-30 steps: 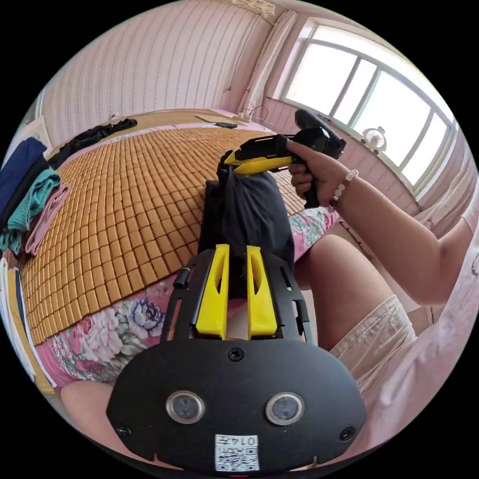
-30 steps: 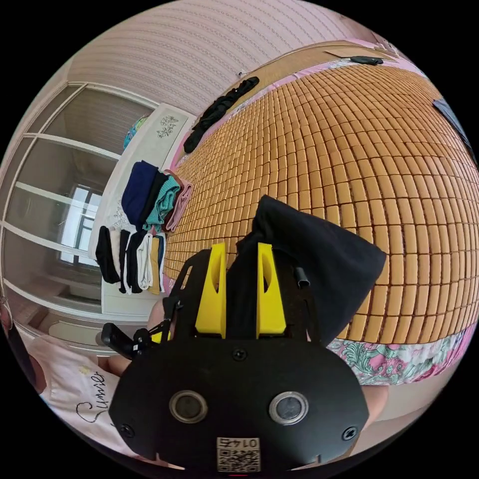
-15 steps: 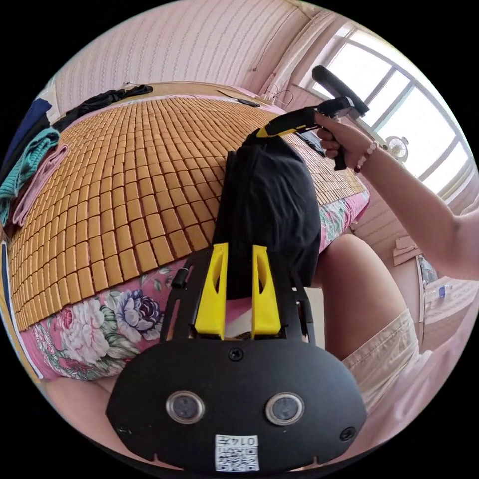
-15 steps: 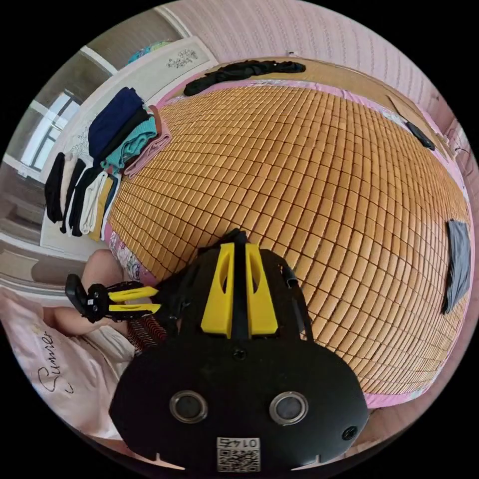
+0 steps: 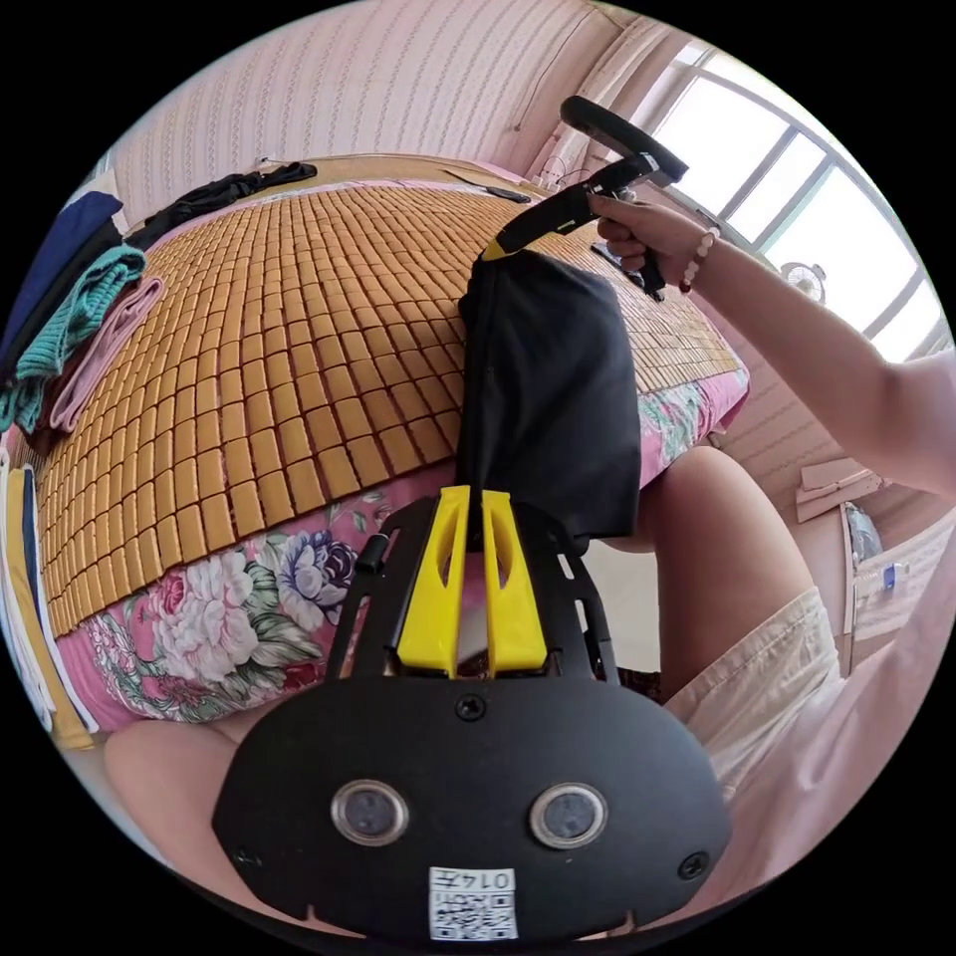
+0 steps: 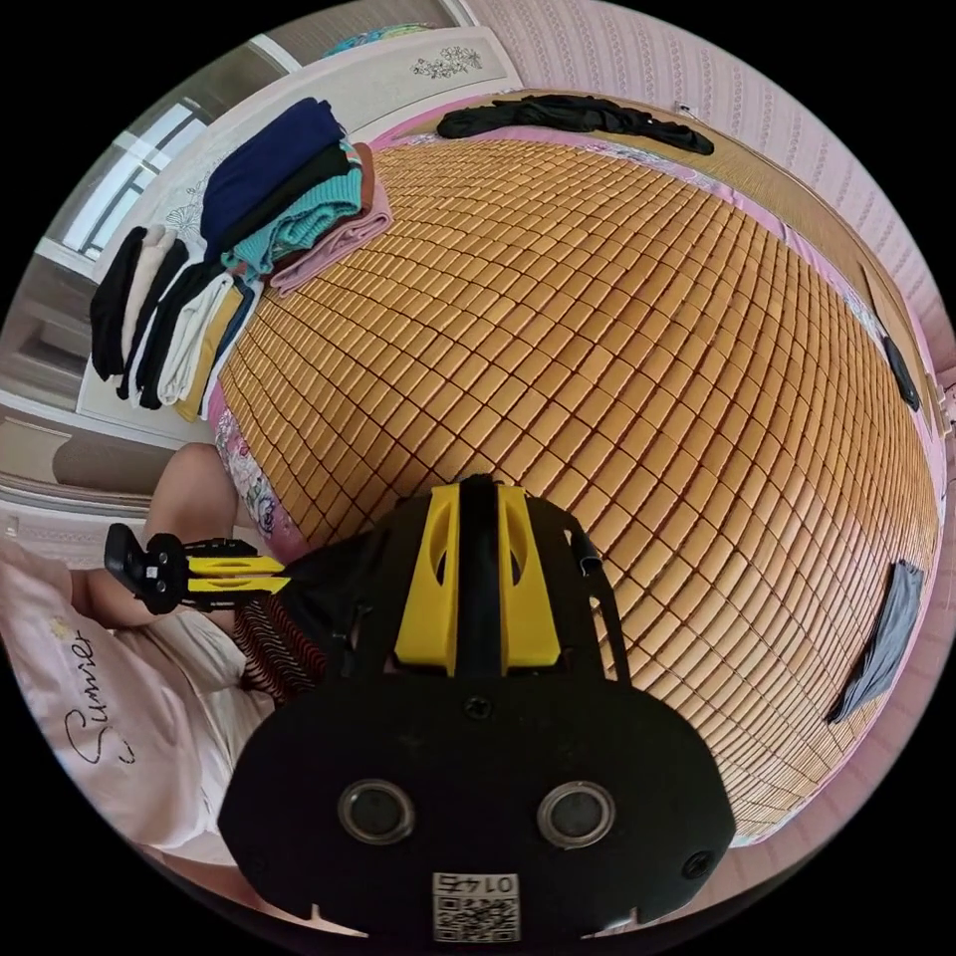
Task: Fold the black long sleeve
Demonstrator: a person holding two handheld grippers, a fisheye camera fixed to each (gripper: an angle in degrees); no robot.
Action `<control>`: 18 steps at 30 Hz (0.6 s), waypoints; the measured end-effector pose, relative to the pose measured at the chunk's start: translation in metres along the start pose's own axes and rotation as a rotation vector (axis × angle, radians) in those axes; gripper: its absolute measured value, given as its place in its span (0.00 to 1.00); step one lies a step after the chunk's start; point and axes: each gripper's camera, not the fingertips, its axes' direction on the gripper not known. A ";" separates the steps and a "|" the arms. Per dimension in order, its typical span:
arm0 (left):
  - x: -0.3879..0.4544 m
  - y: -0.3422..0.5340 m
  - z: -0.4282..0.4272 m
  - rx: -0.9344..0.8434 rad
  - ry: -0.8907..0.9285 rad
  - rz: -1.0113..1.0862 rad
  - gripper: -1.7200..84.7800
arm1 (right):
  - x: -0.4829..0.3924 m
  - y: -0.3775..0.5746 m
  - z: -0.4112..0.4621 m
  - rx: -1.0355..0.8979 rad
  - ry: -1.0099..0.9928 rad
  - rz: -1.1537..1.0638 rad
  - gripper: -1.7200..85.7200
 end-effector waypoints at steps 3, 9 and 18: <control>0.004 0.004 0.000 0.000 -0.021 -0.006 0.07 | 0.002 -0.015 0.021 -0.083 -0.014 0.021 0.15; 0.012 0.016 -0.015 0.018 -0.056 -0.011 0.10 | -0.010 -0.028 0.033 -0.136 -0.020 -0.035 0.15; 0.024 0.037 -0.023 -0.002 0.027 0.035 0.04 | -0.044 -0.021 0.021 -0.071 -0.011 -0.129 0.05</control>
